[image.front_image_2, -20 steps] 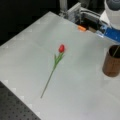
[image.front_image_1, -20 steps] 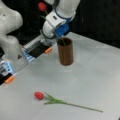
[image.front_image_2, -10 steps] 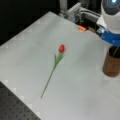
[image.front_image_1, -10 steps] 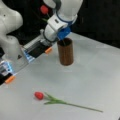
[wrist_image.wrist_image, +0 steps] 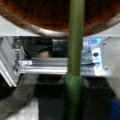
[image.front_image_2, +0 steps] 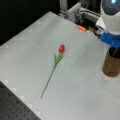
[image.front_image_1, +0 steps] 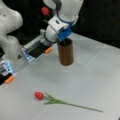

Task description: Flower insertion into a vase

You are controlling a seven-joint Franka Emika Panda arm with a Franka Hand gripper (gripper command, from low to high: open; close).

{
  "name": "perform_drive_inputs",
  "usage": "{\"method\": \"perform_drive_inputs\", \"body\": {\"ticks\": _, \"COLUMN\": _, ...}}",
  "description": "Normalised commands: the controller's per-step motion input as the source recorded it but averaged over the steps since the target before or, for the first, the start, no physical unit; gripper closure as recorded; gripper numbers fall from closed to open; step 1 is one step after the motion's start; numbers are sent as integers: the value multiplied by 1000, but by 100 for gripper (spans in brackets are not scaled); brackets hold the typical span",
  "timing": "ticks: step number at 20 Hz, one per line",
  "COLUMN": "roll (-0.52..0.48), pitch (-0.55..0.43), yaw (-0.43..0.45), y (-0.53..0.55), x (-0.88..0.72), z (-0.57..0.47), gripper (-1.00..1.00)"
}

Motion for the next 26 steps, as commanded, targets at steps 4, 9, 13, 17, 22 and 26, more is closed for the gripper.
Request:
{"method": "perform_drive_inputs", "body": {"ticks": 4, "roll": -88, "pitch": 13, "yaw": 63, "y": -119, "x": 264, "z": -98, "gripper": -100}}
{"method": "perform_drive_inputs", "body": {"ticks": 9, "roll": -91, "pitch": 52, "yaw": 59, "y": -109, "x": 205, "z": -14, "gripper": -100}}
{"method": "perform_drive_inputs", "body": {"ticks": 13, "roll": -77, "pitch": 62, "yaw": 61, "y": -58, "x": 180, "z": 0, "gripper": -100}}
{"method": "perform_drive_inputs", "body": {"ticks": 17, "roll": -152, "pitch": -2, "yaw": 62, "y": -46, "x": 156, "z": 58, "gripper": -100}}
{"method": "perform_drive_inputs", "body": {"ticks": 22, "roll": -163, "pitch": -152, "yaw": 35, "y": -88, "x": 92, "z": 184, "gripper": -100}}
{"method": "perform_drive_inputs", "body": {"ticks": 26, "roll": -150, "pitch": -322, "yaw": 73, "y": -93, "x": 25, "z": 146, "gripper": -100}}
